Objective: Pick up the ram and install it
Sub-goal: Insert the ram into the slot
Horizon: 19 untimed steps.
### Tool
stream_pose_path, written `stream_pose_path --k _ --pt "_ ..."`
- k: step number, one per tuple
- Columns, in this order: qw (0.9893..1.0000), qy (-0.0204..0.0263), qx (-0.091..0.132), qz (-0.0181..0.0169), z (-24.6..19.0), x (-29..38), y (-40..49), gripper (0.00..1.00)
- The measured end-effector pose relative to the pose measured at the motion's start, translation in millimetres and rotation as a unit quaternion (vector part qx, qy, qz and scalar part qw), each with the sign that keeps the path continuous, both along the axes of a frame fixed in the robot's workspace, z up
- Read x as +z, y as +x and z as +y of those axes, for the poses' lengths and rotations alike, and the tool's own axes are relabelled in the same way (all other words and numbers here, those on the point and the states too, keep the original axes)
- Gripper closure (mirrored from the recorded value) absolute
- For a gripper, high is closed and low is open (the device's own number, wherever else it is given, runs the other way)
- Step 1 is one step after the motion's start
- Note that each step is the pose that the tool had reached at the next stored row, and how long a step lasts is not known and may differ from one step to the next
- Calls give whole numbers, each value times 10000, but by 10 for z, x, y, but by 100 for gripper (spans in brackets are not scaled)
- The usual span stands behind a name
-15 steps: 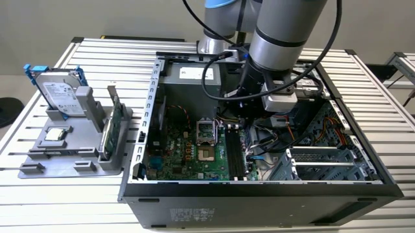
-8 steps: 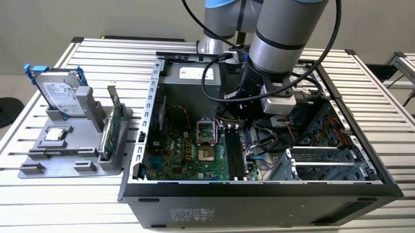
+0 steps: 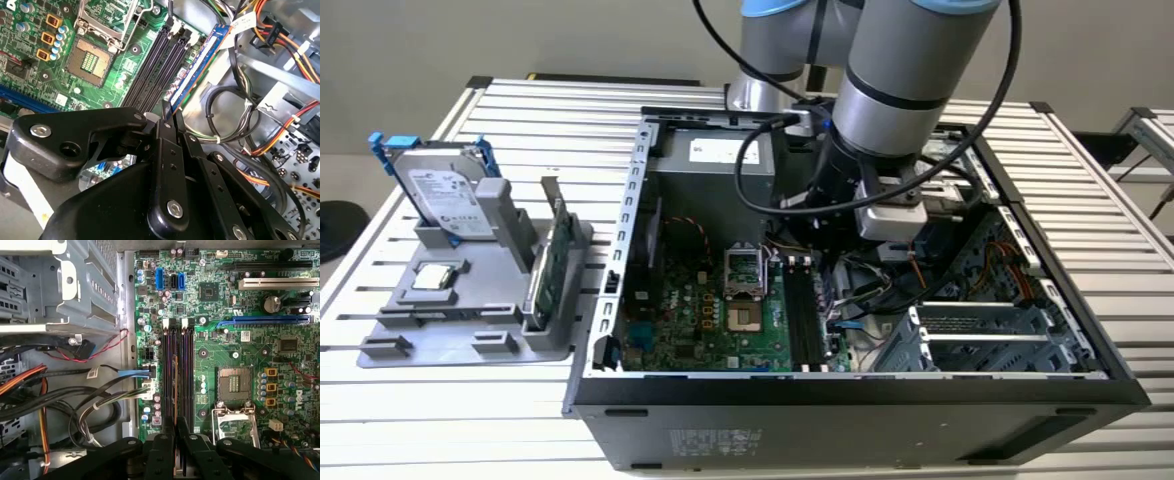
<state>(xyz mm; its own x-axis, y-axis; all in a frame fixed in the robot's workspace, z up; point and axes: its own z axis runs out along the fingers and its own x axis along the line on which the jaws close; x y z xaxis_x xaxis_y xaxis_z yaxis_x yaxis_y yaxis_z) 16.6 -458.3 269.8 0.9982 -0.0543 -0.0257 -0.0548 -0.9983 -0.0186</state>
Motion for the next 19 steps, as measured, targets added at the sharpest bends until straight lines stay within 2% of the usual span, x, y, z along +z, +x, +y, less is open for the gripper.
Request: stream_pose_path --k 9,19 --pt "9999 0 -129 9 -64 -63 7 100" --pt "9999 0 -137 9 -106 -210 13 100"
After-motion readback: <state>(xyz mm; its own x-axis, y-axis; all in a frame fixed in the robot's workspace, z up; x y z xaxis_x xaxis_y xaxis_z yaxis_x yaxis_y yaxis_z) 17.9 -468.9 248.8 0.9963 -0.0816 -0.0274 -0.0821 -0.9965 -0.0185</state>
